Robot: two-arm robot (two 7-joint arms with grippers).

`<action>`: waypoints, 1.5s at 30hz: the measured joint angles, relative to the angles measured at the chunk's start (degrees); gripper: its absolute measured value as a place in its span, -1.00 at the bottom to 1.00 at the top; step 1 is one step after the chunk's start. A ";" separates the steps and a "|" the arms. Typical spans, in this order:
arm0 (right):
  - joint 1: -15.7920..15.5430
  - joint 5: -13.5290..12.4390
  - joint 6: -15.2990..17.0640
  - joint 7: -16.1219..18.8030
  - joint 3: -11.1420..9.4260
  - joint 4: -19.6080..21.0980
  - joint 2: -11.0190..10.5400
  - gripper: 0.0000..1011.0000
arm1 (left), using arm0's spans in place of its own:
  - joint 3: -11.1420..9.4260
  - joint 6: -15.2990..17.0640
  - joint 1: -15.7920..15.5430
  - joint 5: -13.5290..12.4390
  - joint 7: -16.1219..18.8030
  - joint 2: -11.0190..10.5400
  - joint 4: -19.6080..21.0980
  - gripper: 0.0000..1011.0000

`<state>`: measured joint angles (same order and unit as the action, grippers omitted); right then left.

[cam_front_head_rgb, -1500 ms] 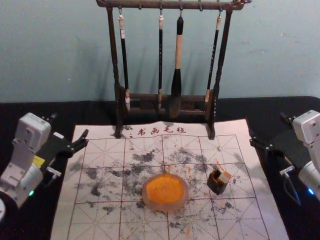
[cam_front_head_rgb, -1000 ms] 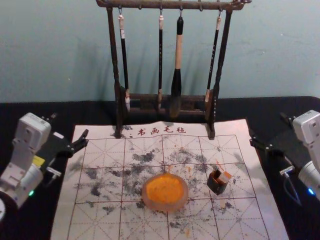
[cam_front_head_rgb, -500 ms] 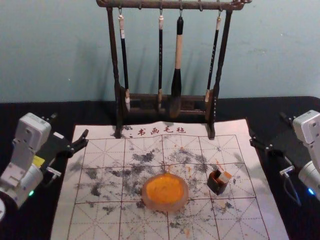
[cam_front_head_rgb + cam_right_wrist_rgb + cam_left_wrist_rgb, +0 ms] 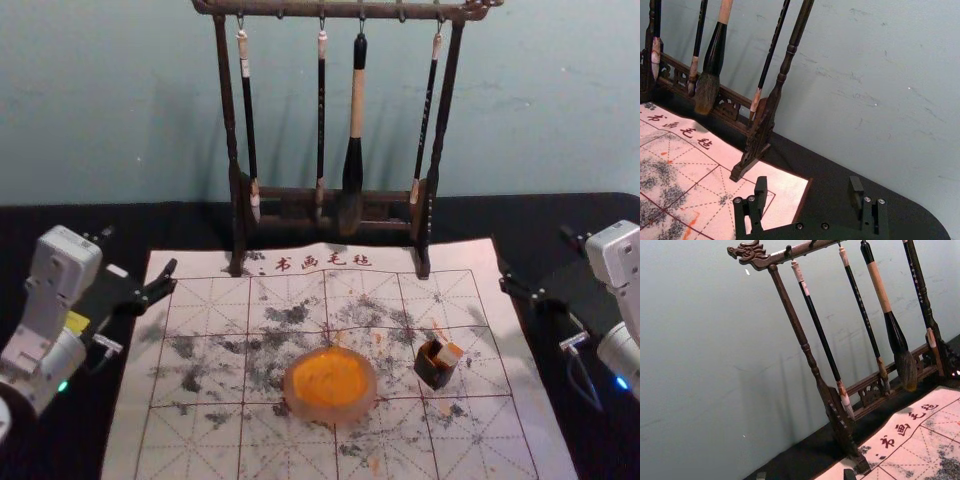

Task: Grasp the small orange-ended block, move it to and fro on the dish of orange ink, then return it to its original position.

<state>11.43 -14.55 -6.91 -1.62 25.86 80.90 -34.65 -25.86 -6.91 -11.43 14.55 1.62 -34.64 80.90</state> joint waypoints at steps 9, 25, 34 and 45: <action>0.00 0.00 0.00 0.00 -0.01 0.00 0.00 0.98 | 0.00 0.00 0.00 0.00 0.00 0.00 0.00 0.98; -5.44 -7.20 -5.96 10.76 -5.47 5.17 -3.88 0.98 | 0.00 0.00 0.00 0.00 0.00 0.00 0.00 0.98; -12.61 -13.14 -7.53 19.07 -8.29 11.81 -8.76 0.98 | 0.00 0.00 0.00 0.00 0.00 0.00 0.00 0.98; -16.15 -15.14 -4.72 26.54 -7.94 15.12 -11.91 0.98 | 0.00 0.00 0.00 0.00 0.00 0.00 0.00 0.98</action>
<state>-4.72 -29.69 -11.63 24.92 17.92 96.02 -46.55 -25.86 -6.91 -11.43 14.55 1.62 -34.64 80.90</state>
